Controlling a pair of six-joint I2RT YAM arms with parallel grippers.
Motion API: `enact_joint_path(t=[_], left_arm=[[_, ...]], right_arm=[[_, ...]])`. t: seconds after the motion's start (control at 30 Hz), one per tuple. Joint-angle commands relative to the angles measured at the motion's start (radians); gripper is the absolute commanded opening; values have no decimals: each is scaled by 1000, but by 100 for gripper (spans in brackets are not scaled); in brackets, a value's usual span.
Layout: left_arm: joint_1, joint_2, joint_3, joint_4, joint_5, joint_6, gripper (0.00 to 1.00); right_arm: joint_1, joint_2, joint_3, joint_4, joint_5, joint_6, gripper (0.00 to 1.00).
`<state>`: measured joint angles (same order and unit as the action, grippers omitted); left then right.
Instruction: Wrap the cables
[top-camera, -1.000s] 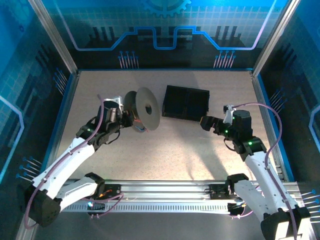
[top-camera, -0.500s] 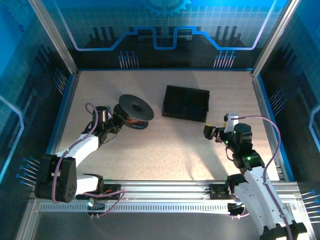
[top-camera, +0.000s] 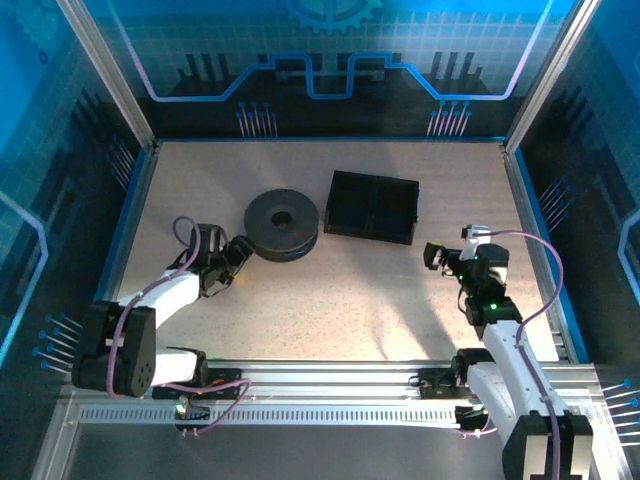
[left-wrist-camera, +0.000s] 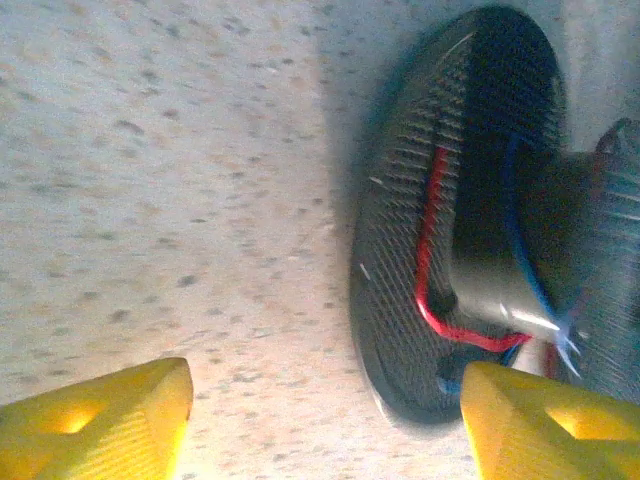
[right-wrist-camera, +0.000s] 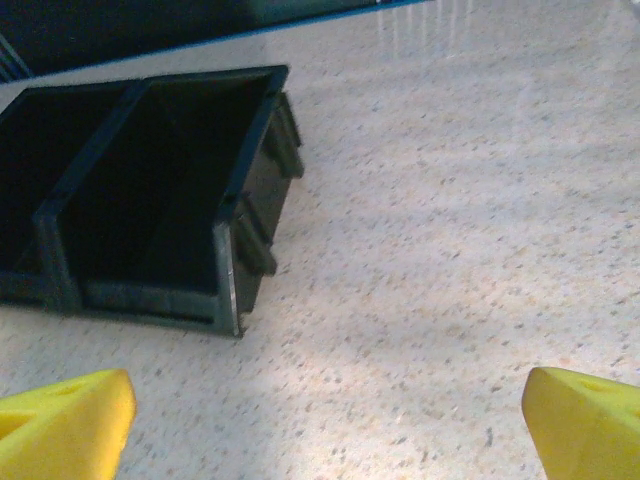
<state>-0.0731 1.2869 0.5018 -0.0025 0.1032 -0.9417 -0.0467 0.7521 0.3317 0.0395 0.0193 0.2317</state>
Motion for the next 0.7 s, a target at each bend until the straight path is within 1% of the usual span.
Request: enact_joint_path(t=[0.0,0.13,0.17,0.2,0.3,0.4,0.47,0.53,0.57,0.6,0.63,0.67], left_arm=[[4,-106,-7,-187,-153,6,82],[4,-254,-42,-258,-213,9,93],[4,-293,-46,-271,-234,23,98],[4,-321,-49,-275,-256,36,99],[3,-391,-55,-255,-334,114,99],[-4,-443,-83,-146,-389,243,100],[-23,-504,-142,-35,-436,339,99],[-30,-529,-174,23,-520,389,99],[-30,-522,-181,50,-556,411,99],[-29,-506,-180,73,-568,420,99],[-29,-482,-173,103,-566,450,99],[-31,-443,-164,144,-565,486,100]], right_arm=[[-43,17,-30,101,8,16,100],[-77,62,-47,166,17,29,100],[-80,75,-58,205,20,29,100],[-81,88,-67,224,25,33,100],[-83,162,-98,396,34,38,100],[-85,268,-119,554,43,41,100],[-85,358,-129,682,47,40,100],[-88,464,-137,826,48,45,100],[-91,502,-138,883,21,37,100],[-85,530,-136,934,10,17,100],[-80,546,-126,945,2,-8,100],[-67,560,-123,950,26,-18,100]])
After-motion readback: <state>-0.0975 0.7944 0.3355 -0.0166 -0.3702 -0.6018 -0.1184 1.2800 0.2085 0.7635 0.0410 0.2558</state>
